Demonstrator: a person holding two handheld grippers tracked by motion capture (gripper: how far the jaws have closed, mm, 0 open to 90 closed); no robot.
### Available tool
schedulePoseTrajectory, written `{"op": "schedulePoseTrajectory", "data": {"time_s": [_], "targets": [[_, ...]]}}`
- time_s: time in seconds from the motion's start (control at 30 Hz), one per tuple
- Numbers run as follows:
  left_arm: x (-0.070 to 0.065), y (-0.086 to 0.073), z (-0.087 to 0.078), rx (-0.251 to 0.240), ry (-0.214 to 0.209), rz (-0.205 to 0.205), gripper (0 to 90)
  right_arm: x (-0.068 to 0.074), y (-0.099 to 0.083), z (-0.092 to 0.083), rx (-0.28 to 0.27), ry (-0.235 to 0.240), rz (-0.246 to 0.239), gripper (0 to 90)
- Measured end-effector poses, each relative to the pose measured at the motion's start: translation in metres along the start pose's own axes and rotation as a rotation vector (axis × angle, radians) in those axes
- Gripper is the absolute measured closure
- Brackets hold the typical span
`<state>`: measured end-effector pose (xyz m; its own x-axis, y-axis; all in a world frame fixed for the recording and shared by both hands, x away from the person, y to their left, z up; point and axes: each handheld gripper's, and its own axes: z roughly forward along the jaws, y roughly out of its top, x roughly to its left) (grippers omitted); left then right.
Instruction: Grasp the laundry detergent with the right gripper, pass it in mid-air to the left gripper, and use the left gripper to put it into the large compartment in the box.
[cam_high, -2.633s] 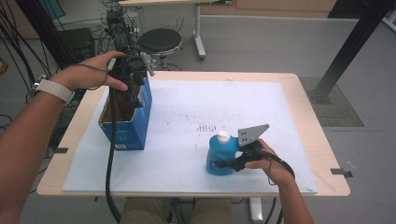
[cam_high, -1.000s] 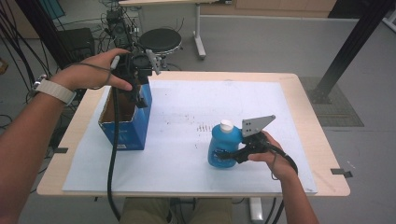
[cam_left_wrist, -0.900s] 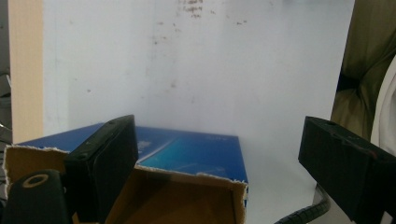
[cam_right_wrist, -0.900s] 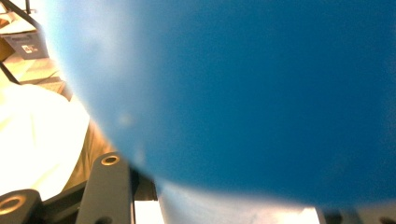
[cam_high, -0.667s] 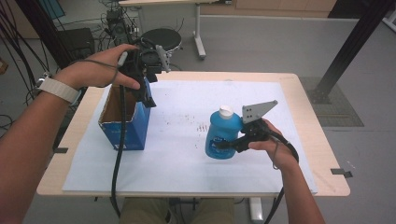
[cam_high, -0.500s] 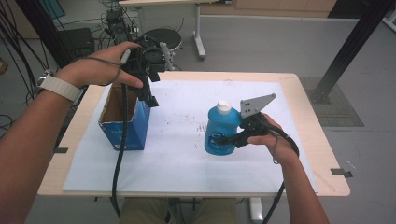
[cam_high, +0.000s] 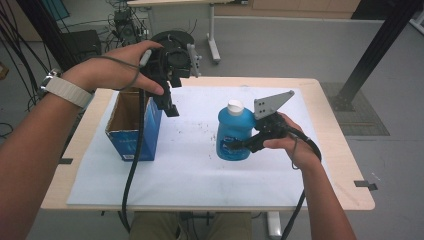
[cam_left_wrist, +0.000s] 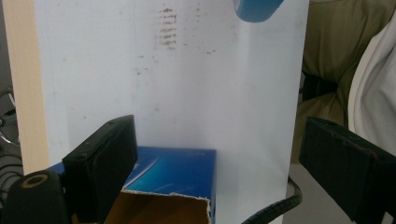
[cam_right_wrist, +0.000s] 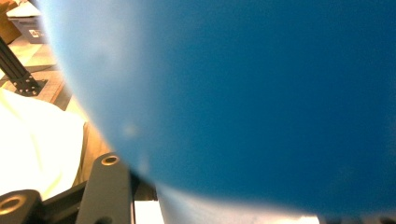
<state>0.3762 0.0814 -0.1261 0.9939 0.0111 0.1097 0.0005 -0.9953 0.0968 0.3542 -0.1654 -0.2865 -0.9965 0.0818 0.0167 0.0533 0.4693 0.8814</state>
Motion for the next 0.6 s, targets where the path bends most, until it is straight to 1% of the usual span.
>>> {"op": "schedulePoseTrajectory", "data": {"time_s": [0.07,0.27,0.33,0.37,0.43,0.5,0.53,0.6], "targets": [[-0.003,0.004,-0.001,0.013,-0.002,0.013,12.0,0.001,0.002,0.001,0.004,0.002,-0.007,43.0],[-0.007,0.015,0.001,0.021,-0.010,0.037,11.8,0.002,0.006,0.002,0.021,0.004,-0.008,43.0],[-0.007,0.018,0.003,0.023,-0.015,0.039,11.7,0.001,0.006,0.003,0.025,0.005,-0.008,43.1],[-0.006,0.022,0.005,0.031,-0.029,0.036,11.7,0.001,0.006,0.004,0.027,0.002,-0.002,43.0],[-0.005,0.024,0.005,0.035,-0.033,0.036,11.7,0.000,0.005,0.004,0.028,0.002,-0.004,43.0],[-0.005,0.027,0.007,0.036,-0.028,0.040,11.7,0.000,0.005,0.005,0.030,0.003,0.002,43.1],[-0.005,0.028,0.008,0.037,-0.029,0.045,11.7,-0.001,0.005,0.005,0.032,0.002,0.000,43.1],[-0.005,0.031,0.010,0.042,-0.033,0.043,11.1,-0.002,0.005,0.007,0.032,0.005,0.007,43.1]]}}
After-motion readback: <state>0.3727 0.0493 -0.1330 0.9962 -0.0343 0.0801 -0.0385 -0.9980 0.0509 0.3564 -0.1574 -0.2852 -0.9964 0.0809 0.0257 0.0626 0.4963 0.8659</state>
